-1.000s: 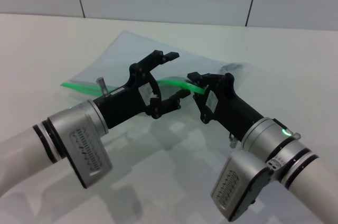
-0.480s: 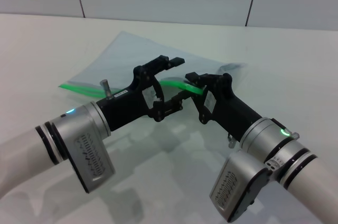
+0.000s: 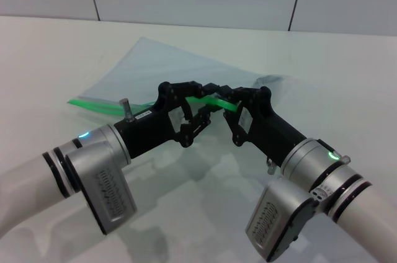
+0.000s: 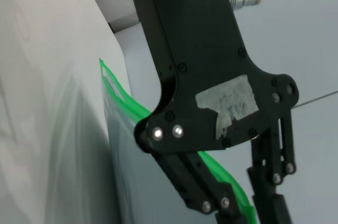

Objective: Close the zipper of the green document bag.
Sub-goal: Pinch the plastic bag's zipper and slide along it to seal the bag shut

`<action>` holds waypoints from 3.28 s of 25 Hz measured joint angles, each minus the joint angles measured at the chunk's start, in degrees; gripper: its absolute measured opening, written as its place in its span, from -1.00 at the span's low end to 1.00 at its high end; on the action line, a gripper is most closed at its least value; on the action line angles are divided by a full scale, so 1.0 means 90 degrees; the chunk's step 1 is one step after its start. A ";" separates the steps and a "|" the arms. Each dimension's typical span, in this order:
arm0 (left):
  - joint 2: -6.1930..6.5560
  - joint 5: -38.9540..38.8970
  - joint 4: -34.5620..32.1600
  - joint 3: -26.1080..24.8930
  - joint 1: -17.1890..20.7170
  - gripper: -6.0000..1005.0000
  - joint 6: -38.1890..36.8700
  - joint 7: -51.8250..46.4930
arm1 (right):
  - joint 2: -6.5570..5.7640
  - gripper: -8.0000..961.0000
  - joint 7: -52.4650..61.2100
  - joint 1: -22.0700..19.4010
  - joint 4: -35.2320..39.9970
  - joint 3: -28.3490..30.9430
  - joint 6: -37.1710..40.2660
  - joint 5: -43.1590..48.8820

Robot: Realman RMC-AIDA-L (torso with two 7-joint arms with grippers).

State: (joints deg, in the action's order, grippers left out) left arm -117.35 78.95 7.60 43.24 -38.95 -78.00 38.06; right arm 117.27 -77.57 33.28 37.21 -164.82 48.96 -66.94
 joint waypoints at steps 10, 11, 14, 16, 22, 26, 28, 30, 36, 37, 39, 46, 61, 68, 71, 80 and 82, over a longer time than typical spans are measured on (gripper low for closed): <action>0.0002 0.0007 0.0076 0.0000 -0.0001 -0.69 0.0037 0.0304 | -0.0003 -0.88 -0.0004 0.0004 -0.0004 0.0003 -0.0001 0.0000; 0.0002 0.0007 0.0076 0.0000 0.0001 -0.70 0.0039 0.0308 | -0.0003 -0.88 -0.0004 0.0003 -0.0004 0.0003 -0.0001 0.0000; 0.0002 0.0007 0.0076 0.0000 0.0001 -0.74 0.0041 0.0311 | -0.0003 -0.88 -0.0004 0.0003 -0.0004 0.0003 -0.0001 0.0004; 0.0002 0.0007 0.0076 0.0000 0.0001 -0.75 0.0043 0.0323 | -0.0003 -0.88 -0.0004 0.0003 -0.0004 0.0004 -0.0005 0.0034; 0.0002 0.0008 0.0075 0.0001 0.0011 -0.78 0.0046 0.0339 | -0.0007 -0.88 0.0005 0.0002 -0.0005 0.0013 -0.0058 0.0212; 0.0002 0.0008 0.0074 -0.0002 0.0017 -0.80 0.0047 0.0368 | -0.0002 -0.88 0.0026 0.0001 -0.0004 0.0014 -0.0101 0.0235; -0.0002 0.0008 0.0074 -0.0013 0.0021 -0.80 0.0047 0.0426 | -0.0002 -0.88 0.0026 0.0001 -0.0004 0.0014 -0.0103 0.0238; -0.0007 0.0008 0.0091 -0.0025 0.0022 -0.81 0.0053 0.0483 | -0.0001 -0.88 0.0027 0.0001 -0.0004 0.0014 -0.0106 0.0241; -0.0009 -0.0013 0.0134 -0.0037 0.0022 -0.82 0.0059 0.0495 | 0.0002 -0.88 0.0031 0.0003 -0.0004 0.0011 -0.0110 0.0245; -0.0009 -0.0015 0.0135 -0.0039 0.0022 -0.82 0.0060 0.0496 | 0.0002 -0.88 0.0032 0.0003 -0.0004 0.0011 -0.0110 0.0246; -0.0009 -0.0021 0.0139 -0.0043 0.0022 -0.83 0.0063 0.0497 | 0.0003 -0.88 0.0032 0.0003 -0.0004 0.0011 -0.0110 0.0246; -0.0008 -0.0078 0.0221 -0.0054 0.0021 -0.83 0.0081 0.0488 | 0.0007 -0.88 0.0049 0.0003 -0.0001 0.0006 -0.0111 0.0242; 0.0023 -0.0532 0.0218 -0.0068 0.0191 -0.83 0.0148 0.0441 | -0.0009 -0.88 0.0390 -0.0017 -0.0053 0.0037 -0.0029 0.0230; 0.0036 -0.0728 0.0190 -0.0068 0.0309 -0.83 0.0083 0.0439 | -0.0021 -0.88 0.0614 -0.0041 -0.0178 0.0052 0.0086 0.0206; 0.0038 -0.0831 0.0178 -0.0068 0.0358 -0.83 0.0056 0.0439 | -0.0022 -0.88 0.0725 -0.0042 -0.0231 0.0041 0.0160 0.0202; 0.0049 -0.1057 0.0171 -0.0083 0.0465 -0.83 -0.0042 0.0440 | -0.0019 -0.88 0.0886 -0.0073 -0.0383 0.0060 0.0281 0.0174; 0.0050 -0.1146 0.0171 -0.0092 0.0504 -0.83 -0.0081 0.0441 | -0.0020 -0.88 0.1024 -0.0094 -0.0458 0.0061 0.0384 0.0173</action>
State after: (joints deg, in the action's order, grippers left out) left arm -116.89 68.64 9.14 42.41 -34.41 -78.73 42.03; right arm 117.09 -68.36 32.44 33.09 -164.27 52.41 -65.38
